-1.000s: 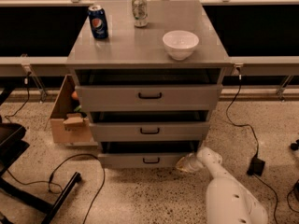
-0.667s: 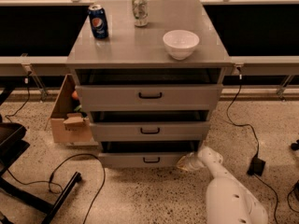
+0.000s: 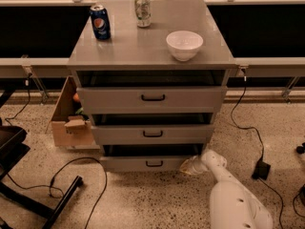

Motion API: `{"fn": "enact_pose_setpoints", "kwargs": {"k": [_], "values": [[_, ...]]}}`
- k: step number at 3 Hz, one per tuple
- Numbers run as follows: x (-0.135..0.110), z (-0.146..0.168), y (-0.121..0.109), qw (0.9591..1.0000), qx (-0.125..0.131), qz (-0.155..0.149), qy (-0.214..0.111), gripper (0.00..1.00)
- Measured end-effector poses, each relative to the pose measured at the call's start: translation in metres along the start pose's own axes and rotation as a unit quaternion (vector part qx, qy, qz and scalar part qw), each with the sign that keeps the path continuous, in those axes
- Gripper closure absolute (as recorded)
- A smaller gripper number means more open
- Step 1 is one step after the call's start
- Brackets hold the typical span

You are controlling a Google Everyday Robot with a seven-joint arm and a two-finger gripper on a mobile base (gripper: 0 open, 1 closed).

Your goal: Close bottom drawer

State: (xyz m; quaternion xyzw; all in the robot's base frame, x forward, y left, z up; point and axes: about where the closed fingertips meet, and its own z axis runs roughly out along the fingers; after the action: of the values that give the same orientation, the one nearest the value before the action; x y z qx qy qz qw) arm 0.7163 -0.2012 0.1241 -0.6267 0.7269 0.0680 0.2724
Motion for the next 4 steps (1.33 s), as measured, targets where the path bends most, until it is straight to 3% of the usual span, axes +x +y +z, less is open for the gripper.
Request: {"fn": "enact_pose_setpoints", "kwargs": {"k": [2,3,4], "values": [[0.0000,0.0000,0.0000,1.0000,0.000,0.000,0.000,0.08],[0.0000,0.0001,0.0001,1.0000,0.000,0.000,0.000,0.00],[-0.0001,0.0002,0.0002,1.0000,0.000,0.000,0.000,0.02]]}}
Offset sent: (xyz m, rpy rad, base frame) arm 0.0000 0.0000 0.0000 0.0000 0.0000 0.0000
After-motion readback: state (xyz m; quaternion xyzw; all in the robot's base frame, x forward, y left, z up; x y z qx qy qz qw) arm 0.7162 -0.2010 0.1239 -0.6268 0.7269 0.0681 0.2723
